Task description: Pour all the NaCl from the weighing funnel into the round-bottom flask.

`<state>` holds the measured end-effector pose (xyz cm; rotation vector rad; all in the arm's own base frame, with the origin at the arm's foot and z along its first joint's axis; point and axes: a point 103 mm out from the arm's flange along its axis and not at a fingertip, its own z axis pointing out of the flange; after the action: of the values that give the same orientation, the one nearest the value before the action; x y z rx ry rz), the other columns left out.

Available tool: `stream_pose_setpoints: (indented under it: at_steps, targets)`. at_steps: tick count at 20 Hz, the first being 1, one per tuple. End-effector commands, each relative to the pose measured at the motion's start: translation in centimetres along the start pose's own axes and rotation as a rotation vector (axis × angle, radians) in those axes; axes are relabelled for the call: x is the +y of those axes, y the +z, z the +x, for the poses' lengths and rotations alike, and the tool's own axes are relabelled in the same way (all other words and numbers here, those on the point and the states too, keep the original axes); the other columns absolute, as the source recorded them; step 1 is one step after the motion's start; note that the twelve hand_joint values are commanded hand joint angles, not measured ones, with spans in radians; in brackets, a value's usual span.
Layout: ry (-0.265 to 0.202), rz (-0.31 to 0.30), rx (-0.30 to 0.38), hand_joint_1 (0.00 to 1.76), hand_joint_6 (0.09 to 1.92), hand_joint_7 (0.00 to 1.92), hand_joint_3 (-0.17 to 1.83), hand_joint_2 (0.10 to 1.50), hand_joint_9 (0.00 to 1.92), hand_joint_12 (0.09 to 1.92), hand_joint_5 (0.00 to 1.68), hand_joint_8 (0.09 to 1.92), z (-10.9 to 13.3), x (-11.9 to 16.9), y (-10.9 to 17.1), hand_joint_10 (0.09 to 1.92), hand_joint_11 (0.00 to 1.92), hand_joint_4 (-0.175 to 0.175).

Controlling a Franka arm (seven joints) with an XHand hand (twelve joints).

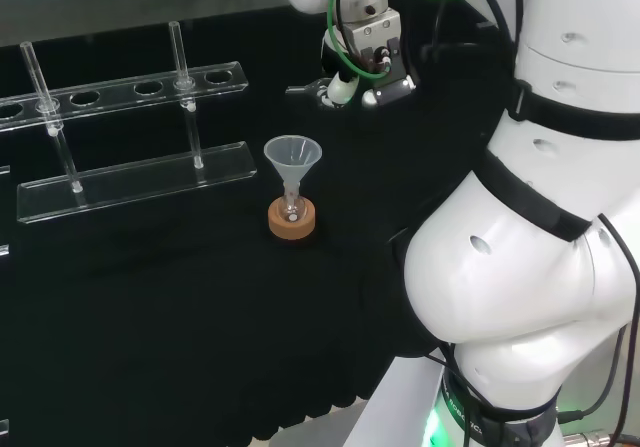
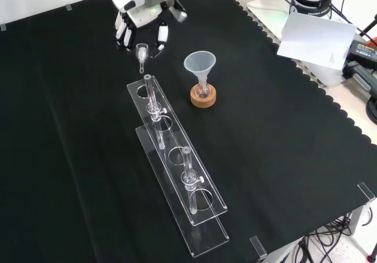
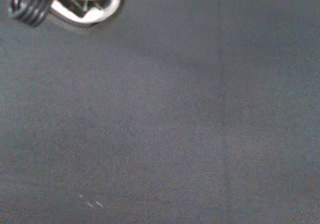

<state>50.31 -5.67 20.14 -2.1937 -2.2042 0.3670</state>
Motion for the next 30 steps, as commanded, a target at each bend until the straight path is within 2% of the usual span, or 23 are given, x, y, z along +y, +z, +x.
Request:
stream_pose_setpoints:
  at_steps: [1, 11, 18, 25, 30]
  targets:
    - [0.024, -0.013, 0.006, 1.13, 0.65, 0.7, 0.67, 0.64, 1.03, 1.01, 1.29, 0.63, 0.2, -2.1, -0.9, 0.34, 0.91, 0.175]
    - [0.078, -0.014, -0.029, 1.13, 0.65, 0.69, 0.67, 0.64, 1.02, 1.0, 1.29, 0.64, 0.1, -8.2, -4.5, 0.33, 0.91, 0.175]
    - [0.114, 0.008, -0.05, 1.13, 0.65, 0.69, 0.67, 0.64, 1.02, 1.0, 1.29, 0.64, 0.6, -12.6, -5.1, 0.32, 0.92, 0.175]
    - [0.109, 0.034, -0.085, 1.13, 0.65, 0.68, 0.68, 0.64, 1.03, 1.0, 1.29, 0.64, 2.1, -16.2, -5.2, 0.32, 0.92, 0.175]
    - [0.095, 0.059, -0.101, 1.13, 0.65, 0.68, 0.68, 0.64, 1.03, 0.99, 1.29, 0.64, 2.8, -17.2, -5.0, 0.32, 0.93, 0.175]
